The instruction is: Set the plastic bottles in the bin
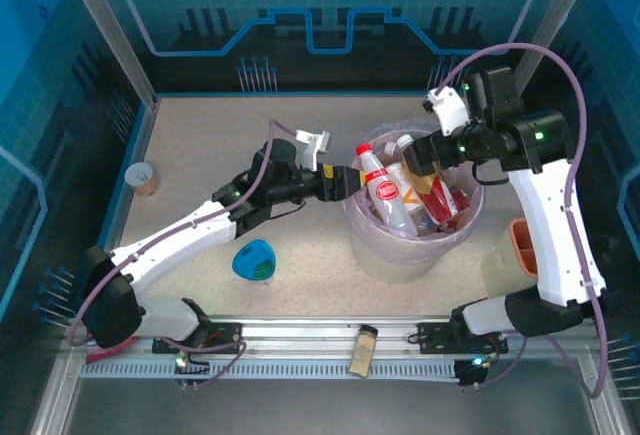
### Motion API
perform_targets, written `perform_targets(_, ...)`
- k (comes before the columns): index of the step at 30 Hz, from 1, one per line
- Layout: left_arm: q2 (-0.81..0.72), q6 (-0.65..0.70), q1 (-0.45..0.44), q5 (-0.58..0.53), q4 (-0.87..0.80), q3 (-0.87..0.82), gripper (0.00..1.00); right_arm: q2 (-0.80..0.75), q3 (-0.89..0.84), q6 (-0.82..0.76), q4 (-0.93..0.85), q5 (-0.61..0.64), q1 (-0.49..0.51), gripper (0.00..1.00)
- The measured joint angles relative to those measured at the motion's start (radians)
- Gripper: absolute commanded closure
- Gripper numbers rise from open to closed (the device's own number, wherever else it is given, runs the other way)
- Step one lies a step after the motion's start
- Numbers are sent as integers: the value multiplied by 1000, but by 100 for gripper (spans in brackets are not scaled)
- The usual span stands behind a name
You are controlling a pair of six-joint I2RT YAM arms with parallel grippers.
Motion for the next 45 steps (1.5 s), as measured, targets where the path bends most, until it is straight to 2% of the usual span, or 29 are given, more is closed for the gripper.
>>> perform_targets(3, -6, 6, 0, -10, -16, 5, 19, -27, -16, 43, 8, -2, -97, 13)
perform_targets(5, -18, 10, 0, -12, -28, 8, 15, -55, -47, 85, 25, -15, -210, 21)
perform_targets(8, -35, 24, 0, -18, -54, 27, 9, -99, -106, 141, 50, -54, -398, 27)
perform_targets(11, -60, 32, 5, -19, -78, 45, 2, -130, -169, 167, 63, -96, -515, 36)
perform_targets(19, -151, 52, 82, -46, -151, 56, 1, -188, -430, 195, 101, -266, -568, 47)
perform_targets(25, -238, 47, 236, -79, -203, 12, 1, -205, -532, 241, 179, -407, -561, 51)
perform_targets(28, -278, 47, 306, -86, -223, -40, 1, -208, -553, 276, 226, -420, -518, 52)
perform_targets(36, -329, 50, 477, -109, -312, -131, 1, -183, -586, 412, 391, -398, -288, 54)
perform_targets(41, -375, 66, 605, -161, -363, -190, 1, -89, -569, 505, 534, -359, -127, 53)
perform_targets(45, -398, 85, 690, -208, -385, -250, 1, 13, -508, 551, 629, -338, -37, 51)
